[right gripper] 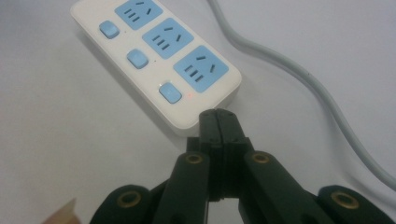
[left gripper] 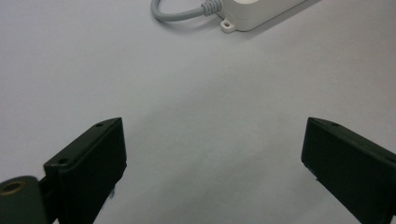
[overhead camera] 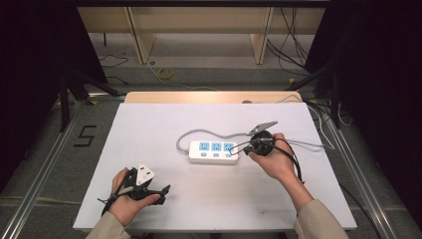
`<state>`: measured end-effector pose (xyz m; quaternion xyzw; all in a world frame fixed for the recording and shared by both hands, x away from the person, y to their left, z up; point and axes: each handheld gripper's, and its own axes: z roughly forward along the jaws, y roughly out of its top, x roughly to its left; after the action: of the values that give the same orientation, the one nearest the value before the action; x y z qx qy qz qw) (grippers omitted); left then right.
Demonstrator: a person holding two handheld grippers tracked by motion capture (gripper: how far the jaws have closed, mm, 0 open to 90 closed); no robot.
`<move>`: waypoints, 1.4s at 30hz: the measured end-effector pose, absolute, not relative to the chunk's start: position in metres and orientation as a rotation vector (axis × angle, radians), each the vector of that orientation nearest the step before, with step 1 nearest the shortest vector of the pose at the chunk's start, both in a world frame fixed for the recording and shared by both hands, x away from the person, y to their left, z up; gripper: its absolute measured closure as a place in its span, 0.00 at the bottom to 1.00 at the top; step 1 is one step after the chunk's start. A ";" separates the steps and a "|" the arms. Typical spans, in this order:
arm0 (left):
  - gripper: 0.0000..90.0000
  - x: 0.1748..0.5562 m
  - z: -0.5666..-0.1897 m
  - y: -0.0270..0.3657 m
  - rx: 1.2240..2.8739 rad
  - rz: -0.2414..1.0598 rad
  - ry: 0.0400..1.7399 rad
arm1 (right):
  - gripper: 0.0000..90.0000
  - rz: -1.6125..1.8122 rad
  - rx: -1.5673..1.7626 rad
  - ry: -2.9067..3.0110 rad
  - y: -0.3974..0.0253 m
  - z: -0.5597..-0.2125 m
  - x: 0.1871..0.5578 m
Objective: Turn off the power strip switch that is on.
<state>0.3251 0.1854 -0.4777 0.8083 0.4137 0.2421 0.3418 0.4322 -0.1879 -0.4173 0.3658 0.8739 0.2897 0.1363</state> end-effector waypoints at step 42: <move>0.07 0.325 -0.476 0.185 2.101 0.627 1.072 | 1.00 0.821 1.050 2.546 -0.171 -0.420 0.442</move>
<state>0.3248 0.1848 -0.4763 0.8085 0.4124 0.2414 0.3434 0.4422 -0.1714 -0.4195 0.3622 0.8779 0.2832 0.1335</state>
